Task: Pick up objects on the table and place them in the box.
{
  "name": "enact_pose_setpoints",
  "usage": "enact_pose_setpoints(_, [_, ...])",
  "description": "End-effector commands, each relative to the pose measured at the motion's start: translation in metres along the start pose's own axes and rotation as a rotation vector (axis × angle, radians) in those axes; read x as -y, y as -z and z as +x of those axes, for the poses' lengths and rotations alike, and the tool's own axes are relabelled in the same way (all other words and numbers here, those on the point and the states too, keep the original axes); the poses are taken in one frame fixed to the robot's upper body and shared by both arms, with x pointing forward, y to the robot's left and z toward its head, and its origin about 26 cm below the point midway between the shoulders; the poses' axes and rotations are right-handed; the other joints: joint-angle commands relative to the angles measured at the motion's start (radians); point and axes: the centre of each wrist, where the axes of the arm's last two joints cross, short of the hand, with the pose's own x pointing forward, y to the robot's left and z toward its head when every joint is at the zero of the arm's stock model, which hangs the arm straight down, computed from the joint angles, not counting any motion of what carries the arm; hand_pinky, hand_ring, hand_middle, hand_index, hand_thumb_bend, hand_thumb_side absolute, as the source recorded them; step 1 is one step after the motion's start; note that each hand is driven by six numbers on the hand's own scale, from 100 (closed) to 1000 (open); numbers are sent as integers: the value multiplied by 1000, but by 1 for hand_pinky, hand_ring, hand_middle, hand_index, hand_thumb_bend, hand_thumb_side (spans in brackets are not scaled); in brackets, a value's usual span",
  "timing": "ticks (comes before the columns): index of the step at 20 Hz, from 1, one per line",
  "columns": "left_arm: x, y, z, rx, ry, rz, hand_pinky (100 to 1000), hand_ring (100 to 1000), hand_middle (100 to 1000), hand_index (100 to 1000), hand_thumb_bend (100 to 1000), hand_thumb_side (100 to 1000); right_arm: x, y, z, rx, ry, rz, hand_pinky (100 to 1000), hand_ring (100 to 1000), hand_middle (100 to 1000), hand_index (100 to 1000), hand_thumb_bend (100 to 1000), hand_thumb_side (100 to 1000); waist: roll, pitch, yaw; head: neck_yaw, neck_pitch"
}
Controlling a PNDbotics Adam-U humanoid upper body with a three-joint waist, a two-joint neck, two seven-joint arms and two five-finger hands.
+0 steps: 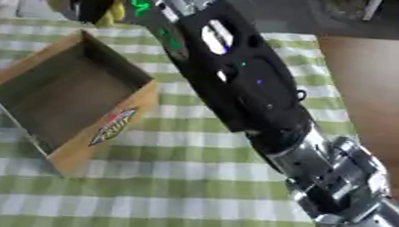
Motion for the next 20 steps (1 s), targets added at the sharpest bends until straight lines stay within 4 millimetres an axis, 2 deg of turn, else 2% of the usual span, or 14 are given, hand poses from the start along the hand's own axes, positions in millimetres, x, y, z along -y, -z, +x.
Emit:
enact_pose_setpoints(1, [1,9,8,33,2,-29,686,622,593,689,100,891,-5,5,16,15,10,-7,749,820,447,492,100,345,3,-19,6,-7,-4])
enact_pose_setpoints(11, [3,9,7,33,-6,-33,686,622,592,689,100,890,-60,27,41,11,31,84,748,824,454,496,100,331,5,-13,13,-27,4])
enact_pose_setpoints(14, [3,9,7,32,-8,-34,686,622,592,688,100,890,-71,30,47,21,20,103,749,828,465,508,100,336,7,-12,13,-36,7])
enact_pose_setpoints(16, [3,9,7,32,-9,-35,686,622,592,688,100,890,-75,31,51,34,8,120,754,840,491,542,100,348,8,-12,13,-39,7])
enact_pose_setpoints(17, [3,9,7,32,-9,-35,686,622,592,688,100,890,-77,32,53,43,2,135,763,853,540,650,100,384,8,-11,13,-40,8])
enact_pose_setpoints(20, [3,9,7,31,-9,-36,686,622,592,688,100,889,-80,33,57,68,-22,190,766,846,592,736,100,407,7,-11,14,-43,7])
